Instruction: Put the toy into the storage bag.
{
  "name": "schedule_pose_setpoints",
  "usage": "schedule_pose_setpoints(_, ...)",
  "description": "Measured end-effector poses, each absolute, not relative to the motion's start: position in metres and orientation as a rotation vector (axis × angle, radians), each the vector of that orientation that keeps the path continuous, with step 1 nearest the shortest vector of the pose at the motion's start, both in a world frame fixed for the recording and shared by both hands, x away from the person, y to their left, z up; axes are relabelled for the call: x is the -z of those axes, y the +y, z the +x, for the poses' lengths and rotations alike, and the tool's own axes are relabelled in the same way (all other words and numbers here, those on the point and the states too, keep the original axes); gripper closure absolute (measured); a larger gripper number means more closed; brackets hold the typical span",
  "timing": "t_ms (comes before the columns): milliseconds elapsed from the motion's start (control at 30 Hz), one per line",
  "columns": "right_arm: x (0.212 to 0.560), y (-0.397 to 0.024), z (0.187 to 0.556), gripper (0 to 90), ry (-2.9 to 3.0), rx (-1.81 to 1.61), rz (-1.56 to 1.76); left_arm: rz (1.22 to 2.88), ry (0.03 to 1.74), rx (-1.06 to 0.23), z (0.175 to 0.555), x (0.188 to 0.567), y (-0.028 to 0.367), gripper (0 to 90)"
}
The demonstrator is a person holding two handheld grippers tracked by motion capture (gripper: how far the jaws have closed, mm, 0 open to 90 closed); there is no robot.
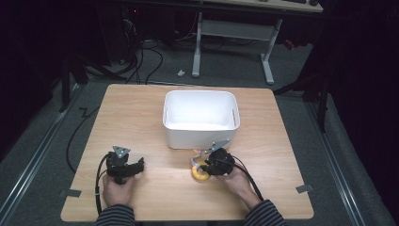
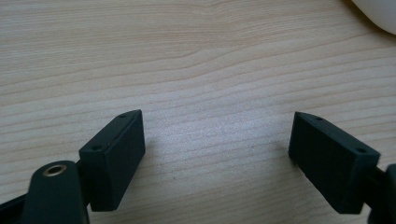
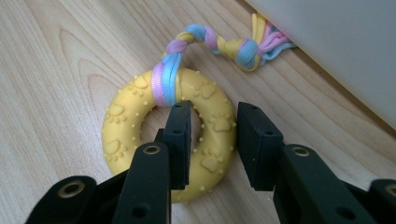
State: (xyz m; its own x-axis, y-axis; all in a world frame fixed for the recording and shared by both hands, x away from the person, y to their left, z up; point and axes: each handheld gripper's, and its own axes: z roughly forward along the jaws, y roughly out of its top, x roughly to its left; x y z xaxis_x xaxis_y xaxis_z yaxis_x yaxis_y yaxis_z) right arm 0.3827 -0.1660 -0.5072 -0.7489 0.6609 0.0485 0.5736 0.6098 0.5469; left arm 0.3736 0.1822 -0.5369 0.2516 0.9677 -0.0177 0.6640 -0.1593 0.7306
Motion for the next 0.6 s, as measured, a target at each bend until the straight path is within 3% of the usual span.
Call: schedule_pose_setpoints(600,0.504,-0.153,0.382,66.1,2.704,-0.688,0.988,1.901,1.483,-0.624,0.374,0.537,0.182,19.0)
